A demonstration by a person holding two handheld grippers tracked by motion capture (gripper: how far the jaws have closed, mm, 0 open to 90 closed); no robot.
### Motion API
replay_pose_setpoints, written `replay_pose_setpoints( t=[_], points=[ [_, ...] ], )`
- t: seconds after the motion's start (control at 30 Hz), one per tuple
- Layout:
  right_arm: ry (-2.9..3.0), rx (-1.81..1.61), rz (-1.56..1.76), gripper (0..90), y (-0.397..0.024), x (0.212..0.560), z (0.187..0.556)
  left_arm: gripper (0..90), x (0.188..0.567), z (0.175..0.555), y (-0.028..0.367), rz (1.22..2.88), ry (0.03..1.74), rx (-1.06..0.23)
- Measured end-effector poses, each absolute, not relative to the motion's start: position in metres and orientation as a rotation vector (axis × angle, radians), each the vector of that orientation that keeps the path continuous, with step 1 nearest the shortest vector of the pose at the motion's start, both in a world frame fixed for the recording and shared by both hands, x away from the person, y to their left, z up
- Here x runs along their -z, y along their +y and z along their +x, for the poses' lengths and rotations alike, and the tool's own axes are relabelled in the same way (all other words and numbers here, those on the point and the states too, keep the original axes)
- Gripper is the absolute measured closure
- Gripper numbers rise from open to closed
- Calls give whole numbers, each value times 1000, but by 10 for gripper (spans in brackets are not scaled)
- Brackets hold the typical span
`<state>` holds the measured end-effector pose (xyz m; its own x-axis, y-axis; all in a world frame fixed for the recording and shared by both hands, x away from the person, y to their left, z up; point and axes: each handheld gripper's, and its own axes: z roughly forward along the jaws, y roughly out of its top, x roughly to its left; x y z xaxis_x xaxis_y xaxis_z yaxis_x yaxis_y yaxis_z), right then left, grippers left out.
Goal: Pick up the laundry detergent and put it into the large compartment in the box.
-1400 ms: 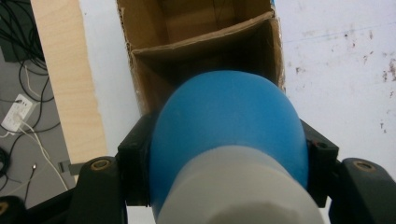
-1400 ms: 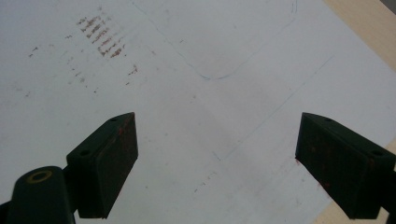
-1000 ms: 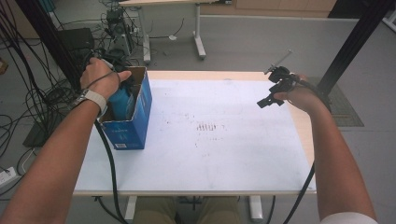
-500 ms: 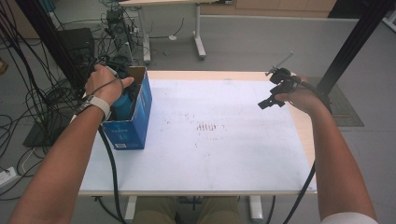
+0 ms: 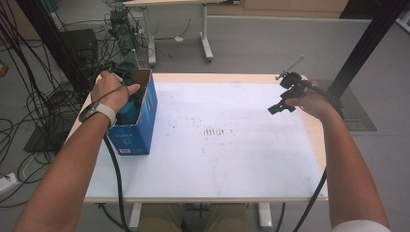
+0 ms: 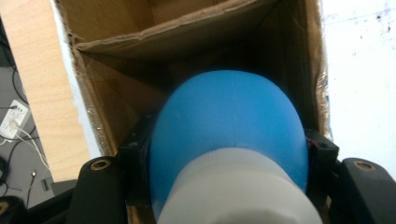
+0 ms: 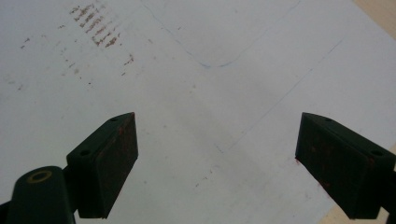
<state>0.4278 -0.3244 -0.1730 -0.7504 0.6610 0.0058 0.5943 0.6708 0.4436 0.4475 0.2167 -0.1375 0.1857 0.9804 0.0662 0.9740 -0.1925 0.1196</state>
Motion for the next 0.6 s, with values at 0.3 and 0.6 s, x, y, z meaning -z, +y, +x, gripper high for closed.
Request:
replay_pose_setpoints(
  t=[0.3,0.6],
  points=[
    [2727,-642,1037,132,-325,175,427,372,148,449,217,2390,1968,-189],
    [2722,-638,1044,132,-327,173,425,372,154,449,221,2390,1966,-176]
  ],
)
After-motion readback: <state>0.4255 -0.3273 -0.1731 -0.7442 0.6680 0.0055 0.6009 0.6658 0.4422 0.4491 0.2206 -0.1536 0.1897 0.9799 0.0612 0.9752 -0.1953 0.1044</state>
